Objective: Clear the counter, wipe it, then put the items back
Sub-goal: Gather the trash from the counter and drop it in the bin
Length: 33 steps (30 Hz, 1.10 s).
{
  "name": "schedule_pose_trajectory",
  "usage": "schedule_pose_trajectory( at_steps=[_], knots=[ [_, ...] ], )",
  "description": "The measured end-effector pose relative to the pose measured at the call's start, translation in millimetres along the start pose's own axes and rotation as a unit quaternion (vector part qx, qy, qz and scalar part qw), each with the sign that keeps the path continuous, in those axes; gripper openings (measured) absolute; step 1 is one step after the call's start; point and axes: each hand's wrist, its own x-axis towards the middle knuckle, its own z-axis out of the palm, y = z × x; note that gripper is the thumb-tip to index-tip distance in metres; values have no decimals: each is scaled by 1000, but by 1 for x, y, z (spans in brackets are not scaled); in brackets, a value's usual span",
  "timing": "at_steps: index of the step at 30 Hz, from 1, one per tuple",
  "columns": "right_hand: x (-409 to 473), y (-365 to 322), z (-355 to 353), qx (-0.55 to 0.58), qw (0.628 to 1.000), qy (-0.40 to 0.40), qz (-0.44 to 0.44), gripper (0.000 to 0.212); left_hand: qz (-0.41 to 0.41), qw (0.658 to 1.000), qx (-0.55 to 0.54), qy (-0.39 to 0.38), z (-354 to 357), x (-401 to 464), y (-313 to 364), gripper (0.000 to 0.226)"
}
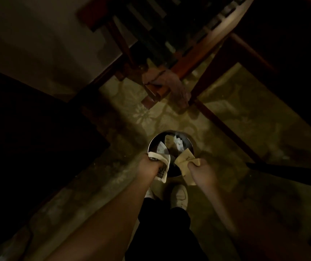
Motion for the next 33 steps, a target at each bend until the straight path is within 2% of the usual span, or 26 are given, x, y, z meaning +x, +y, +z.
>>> schedule_pose_trajectory(
  at_steps=[7, 10, 13, 15, 19, 22, 27, 33],
  knots=[
    [72, 12, 62, 0, 999, 17, -44, 25, 6, 1000, 25, -2, 32, 84, -22, 48],
    [94, 13, 78, -54, 996, 28, -61, 38, 6, 1000, 14, 7, 39, 102, -25, 48],
    [110, 13, 86, -111, 990, 37, -73, 41, -2, 1000, -10, 7, 44, 118, -29, 47],
    [116, 12, 86, -123, 990, 14, -70, 42, -1, 1000, -26, 6, 46, 123, -30, 50],
    [116, 12, 84, -152, 983, -5, -103, 54, -13, 999, -33, -35, 47, 130, -30, 66],
    [109, 12, 79, -190, 973, -20, -127, 68, -17, 997, 7, -71, 44, 133, -28, 57],
    [91, 2, 62, -232, 959, -36, -162, 48, -1, 997, 24, -69, 34, 120, -18, 40],
    [52, -18, 26, -281, 946, -69, -143, 30, 19, 997, 33, -66, 9, 72, -7, 18]
  ],
)
